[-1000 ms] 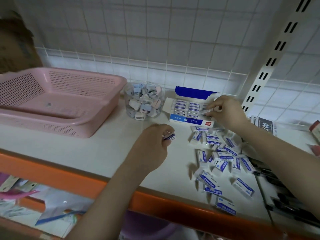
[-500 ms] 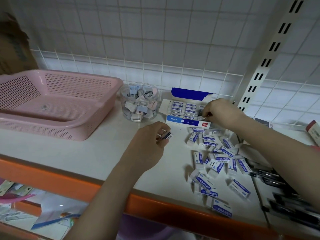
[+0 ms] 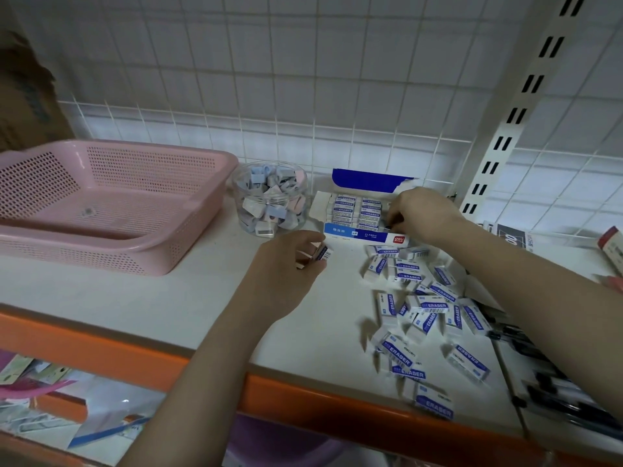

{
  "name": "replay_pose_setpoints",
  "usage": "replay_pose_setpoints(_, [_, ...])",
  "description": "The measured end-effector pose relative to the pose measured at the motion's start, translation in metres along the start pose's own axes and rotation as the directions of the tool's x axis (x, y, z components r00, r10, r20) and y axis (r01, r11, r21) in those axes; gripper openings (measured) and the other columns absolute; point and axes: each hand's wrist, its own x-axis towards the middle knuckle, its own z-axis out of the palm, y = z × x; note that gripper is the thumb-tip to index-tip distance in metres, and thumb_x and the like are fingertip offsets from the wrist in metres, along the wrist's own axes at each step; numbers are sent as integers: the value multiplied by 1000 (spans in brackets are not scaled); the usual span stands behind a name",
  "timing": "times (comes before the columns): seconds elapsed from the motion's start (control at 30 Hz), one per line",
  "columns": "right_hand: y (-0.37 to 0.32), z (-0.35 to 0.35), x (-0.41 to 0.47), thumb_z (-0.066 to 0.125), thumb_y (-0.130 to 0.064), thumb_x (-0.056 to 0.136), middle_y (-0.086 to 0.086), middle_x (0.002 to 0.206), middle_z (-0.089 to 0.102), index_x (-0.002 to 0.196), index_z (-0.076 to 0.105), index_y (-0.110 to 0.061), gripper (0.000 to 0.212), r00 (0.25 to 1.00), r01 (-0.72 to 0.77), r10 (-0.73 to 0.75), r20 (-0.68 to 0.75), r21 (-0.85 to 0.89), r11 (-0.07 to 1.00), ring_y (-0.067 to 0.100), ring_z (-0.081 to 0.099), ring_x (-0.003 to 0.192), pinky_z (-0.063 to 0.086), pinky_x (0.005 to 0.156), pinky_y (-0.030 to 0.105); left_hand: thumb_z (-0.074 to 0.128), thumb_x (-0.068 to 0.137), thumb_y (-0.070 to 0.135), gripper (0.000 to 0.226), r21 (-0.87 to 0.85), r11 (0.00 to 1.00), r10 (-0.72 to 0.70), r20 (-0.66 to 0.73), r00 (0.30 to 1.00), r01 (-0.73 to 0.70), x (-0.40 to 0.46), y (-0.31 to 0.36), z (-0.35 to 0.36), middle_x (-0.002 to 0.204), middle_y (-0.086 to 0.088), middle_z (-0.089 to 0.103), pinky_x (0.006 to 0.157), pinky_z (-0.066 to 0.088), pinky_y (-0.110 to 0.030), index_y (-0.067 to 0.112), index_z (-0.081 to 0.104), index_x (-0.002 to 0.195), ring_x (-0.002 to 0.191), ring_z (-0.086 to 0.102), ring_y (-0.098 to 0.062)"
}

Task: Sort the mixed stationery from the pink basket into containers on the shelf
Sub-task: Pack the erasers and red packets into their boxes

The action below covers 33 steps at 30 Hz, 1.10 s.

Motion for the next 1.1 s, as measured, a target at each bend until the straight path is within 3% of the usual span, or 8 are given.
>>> replay_pose_setpoints(0.2, [1,-25,-41,65,-14,86,-5,103,70,105,72,-20,21,998,-18,37,-52,329,944,8,60,85,50,88,28,62,88,17,28,74,995,57,27,998,-59,22,4,0,105,5,67,61,36,6,18,64,116,78,56,1])
replay_pose_setpoints(0.4, [-4,-28,-109,66,-38,85,-13,100,64,118,63,-34,34,979,-79,19,204,293,953,3,59,88,45,82,22,70,83,22,23,9,993,118,147,982,-120,69,22,19,88,5,64,48,36,1,16,57,101,63,52,10])
replay_pose_setpoints(0.5, [-9,-23,-132,64,-43,85,-11,119,63,125,59,-33,41,978,-75,18,210,262,962,9,59,105,45,92,27,74,80,17,38,14,985,166,165,972,-171,90,33,38,104,-4,69,55,37,5,7,64,115,73,56,1])
replay_pose_setpoints(0.6, [-16,-19,-148,63,-39,87,-13,127,58,129,56,-36,43,978,-62,-5,208,313,948,8,56,111,39,90,17,70,83,10,38,30,974,215,210,954,-226,103,43,60,116,-10,66,70,42,-1,4,63,120,94,62,-10])
replay_pose_setpoints(0.7, [-21,-12,-157,61,-29,90,-8,127,59,129,58,-30,39,993,-79,46,106,335,939,10,54,112,30,78,10,61,90,9,31,158,943,254,230,939,-294,112,47,74,117,-8,67,83,42,-14,7,63,121,103,62,-17])
replay_pose_setpoints(0.87, [-27,1,-168,65,-23,87,0,108,62,117,66,-23,30,977,-162,205,-58,420,893,16,58,99,41,84,22,66,87,12,28,360,868,238,302,923,-341,125,49,84,111,-7,68,88,49,-30,12,67,115,99,61,-20])
replay_pose_setpoints(0.97, [-26,4,-178,69,-19,83,-6,94,62,105,68,-24,22,913,-205,364,-185,563,800,4,56,79,39,70,7,70,84,10,23,393,849,231,326,917,-353,132,50,87,103,-8,70,82,50,-29,9,70,107,94,63,-20])
replay_pose_setpoints(1.1, [-28,2,-195,71,-14,81,-16,71,63,84,65,-24,11,790,-207,562,-244,757,620,2,58,65,40,57,7,64,85,0,15,381,856,228,327,917,-349,139,45,92,95,-9,72,77,52,-27,4,68,98,80,65,-15])
